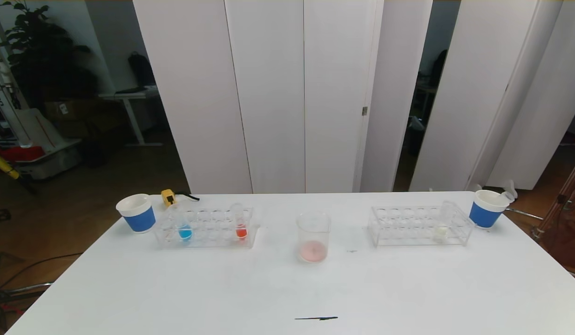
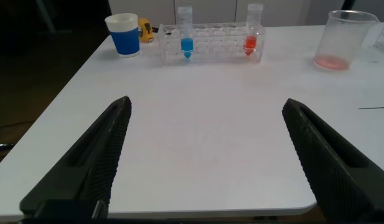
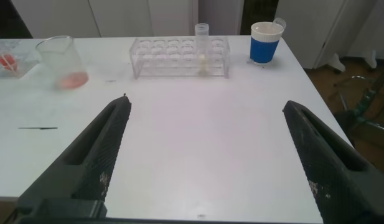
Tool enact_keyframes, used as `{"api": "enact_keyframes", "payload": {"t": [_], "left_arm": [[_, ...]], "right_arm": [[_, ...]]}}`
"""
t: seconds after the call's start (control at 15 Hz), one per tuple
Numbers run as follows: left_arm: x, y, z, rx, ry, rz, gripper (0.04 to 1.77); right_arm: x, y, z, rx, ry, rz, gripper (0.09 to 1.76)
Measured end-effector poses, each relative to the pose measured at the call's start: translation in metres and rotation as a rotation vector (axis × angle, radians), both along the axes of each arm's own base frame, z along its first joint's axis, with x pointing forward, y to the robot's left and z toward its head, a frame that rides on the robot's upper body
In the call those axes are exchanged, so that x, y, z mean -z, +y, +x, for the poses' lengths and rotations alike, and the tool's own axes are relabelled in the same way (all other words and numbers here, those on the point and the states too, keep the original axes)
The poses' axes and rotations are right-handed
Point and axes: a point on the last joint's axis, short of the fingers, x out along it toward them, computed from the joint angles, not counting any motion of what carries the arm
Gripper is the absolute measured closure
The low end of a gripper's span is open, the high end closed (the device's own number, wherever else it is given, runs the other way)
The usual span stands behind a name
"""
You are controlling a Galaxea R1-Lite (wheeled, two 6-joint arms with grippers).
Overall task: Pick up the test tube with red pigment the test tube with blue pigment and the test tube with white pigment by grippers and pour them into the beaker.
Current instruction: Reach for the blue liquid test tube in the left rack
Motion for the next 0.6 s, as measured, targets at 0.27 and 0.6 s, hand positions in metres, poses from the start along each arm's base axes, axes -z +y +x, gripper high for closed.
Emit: {"api": "enact_keyframes", "payload": {"t": [0.27,0.6], "left_arm": [[0.0,0.0,0.0,0.0,0.0,0.0,0.08],[0.0,0.0,0.0,0.0,0.0,0.0,0.08]], "right_arm": [[0.035,0.0,-0.007,-0.01,-0.004,-0.014,0.1],[0.067,-0.001,-0.008,0.026,-0.017,-0.068,0.1]]}}
